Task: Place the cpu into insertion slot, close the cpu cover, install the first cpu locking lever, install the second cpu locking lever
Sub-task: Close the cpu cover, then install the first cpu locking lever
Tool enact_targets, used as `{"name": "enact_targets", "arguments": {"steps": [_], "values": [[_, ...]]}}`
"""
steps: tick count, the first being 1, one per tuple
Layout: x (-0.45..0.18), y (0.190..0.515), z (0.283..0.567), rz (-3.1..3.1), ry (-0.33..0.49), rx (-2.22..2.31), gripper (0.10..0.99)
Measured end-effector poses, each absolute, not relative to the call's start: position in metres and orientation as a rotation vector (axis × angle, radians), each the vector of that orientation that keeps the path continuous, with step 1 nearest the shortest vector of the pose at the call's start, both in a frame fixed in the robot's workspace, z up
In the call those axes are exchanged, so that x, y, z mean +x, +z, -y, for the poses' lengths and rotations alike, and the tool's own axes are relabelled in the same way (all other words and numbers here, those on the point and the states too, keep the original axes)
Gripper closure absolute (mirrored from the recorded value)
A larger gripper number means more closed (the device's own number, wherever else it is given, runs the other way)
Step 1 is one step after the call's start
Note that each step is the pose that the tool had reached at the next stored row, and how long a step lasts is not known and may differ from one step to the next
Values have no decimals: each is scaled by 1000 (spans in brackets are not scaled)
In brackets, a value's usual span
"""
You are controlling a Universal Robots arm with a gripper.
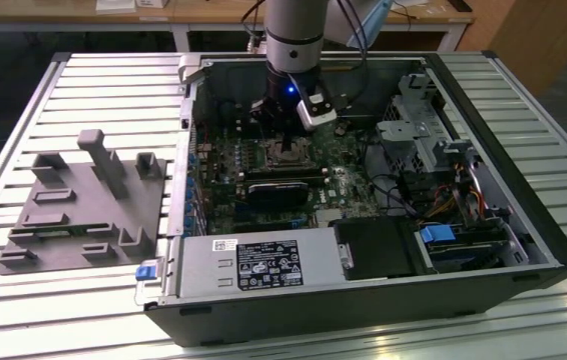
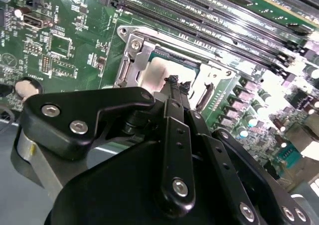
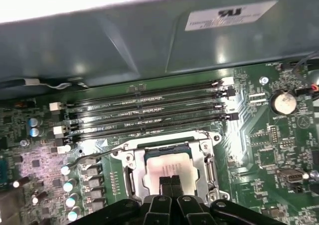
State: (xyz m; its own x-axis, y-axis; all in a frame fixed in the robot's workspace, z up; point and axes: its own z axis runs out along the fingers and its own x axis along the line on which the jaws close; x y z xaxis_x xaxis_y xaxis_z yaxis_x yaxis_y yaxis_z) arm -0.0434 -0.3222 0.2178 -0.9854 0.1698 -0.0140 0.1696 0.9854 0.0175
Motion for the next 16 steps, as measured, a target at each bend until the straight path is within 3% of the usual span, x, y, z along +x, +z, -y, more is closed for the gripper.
{"name": "enact_targets", "arguments": {"steps": [16], "values": [[-43,227,322,-3115,25,266,984]]}}
